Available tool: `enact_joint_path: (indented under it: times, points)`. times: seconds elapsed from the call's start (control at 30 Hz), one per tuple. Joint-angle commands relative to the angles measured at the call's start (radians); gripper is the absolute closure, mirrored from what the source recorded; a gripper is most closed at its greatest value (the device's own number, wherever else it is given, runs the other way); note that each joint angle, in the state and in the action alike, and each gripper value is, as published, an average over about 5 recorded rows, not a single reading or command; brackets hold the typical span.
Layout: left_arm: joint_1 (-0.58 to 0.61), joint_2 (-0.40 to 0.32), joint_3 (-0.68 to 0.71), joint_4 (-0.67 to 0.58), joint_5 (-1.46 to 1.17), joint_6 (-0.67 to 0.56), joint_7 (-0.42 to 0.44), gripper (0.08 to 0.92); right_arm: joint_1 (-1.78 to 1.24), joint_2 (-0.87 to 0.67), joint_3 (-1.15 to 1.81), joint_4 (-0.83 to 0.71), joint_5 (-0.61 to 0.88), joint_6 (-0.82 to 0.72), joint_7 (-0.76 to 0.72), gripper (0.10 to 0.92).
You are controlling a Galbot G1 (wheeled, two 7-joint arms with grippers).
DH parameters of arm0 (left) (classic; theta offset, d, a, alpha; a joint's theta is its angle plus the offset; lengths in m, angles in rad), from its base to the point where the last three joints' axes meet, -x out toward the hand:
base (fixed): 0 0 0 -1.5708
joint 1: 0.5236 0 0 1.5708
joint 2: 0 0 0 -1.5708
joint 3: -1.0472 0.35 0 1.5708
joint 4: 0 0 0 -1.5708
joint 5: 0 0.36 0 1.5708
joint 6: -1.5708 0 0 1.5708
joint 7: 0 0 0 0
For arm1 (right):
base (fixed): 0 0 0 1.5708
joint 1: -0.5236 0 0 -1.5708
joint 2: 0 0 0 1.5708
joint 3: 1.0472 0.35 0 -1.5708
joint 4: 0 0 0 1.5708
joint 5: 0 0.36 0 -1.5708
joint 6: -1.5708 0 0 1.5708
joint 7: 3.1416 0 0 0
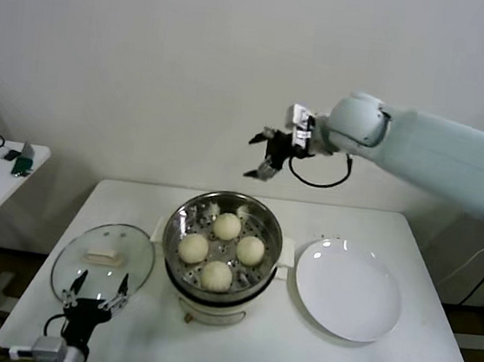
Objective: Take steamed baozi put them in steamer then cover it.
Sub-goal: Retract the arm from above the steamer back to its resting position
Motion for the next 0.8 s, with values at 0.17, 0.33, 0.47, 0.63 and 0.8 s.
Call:
enact_joint_path:
  times: [0.17,0.33,0.47,0.63,0.8]
  points:
    - [-0.010,0.014,0.005,0.011,0.009,-0.064,-0.028,0.177,-0.809,-0.387,0.831,0.177,-0.001,0.066,0.479,0.203]
    - [-0.022,0.027,0.012,0.031,0.048,-0.095,-0.026,0.177,-1.271,-0.408,1.262,0.220,-0.027,0.116,0.469,0.203]
    - [-0.030,0.029,0.013,0.033,0.089,-0.101,-0.032,0.177,-1.599,-0.348,1.565,0.265,-0.062,0.163,0.446,0.203]
    - [-0.045,0.030,0.005,0.027,0.158,-0.114,-0.052,0.177,-1.903,-0.191,1.815,0.322,-0.184,0.260,0.388,0.203]
    - [-0.043,0.048,-0.001,0.019,0.206,-0.113,-0.057,0.177,-2.089,-0.018,1.908,0.343,-0.292,0.399,0.323,0.203]
